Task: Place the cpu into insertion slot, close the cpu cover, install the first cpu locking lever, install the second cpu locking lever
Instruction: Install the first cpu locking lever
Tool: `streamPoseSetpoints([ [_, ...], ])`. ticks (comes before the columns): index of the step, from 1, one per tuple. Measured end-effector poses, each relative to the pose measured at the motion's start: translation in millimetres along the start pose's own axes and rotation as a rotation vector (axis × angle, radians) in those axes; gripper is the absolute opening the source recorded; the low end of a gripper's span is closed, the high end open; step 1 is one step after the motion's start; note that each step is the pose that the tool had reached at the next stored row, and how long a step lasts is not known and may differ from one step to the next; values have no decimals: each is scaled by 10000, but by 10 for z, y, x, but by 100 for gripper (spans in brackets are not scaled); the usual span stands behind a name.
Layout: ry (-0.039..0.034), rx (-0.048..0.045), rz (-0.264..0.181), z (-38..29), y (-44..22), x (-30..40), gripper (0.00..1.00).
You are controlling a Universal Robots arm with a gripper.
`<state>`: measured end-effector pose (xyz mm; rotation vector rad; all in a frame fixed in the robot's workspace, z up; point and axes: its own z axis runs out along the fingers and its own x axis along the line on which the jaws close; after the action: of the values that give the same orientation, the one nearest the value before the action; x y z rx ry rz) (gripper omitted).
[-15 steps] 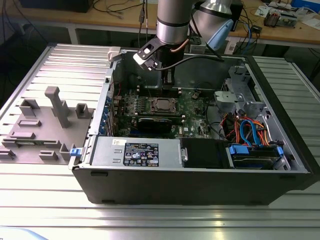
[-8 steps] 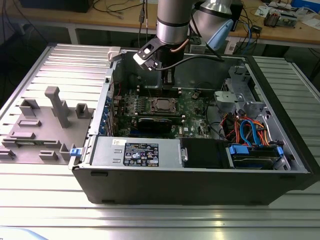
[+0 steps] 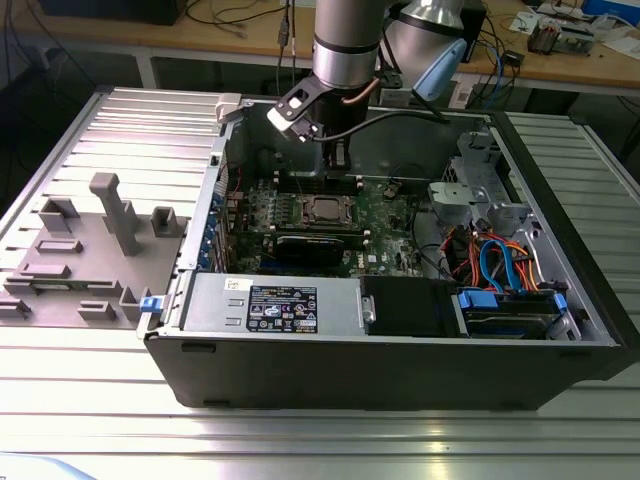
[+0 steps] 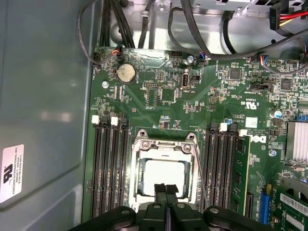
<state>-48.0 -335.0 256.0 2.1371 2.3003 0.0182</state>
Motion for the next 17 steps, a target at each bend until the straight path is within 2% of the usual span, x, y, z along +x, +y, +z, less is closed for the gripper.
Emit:
streamPoseSetpoints([
  [8,1,1,-190,0,0,0,11],
  [17,2,1,-212,0,0,0,11],
])
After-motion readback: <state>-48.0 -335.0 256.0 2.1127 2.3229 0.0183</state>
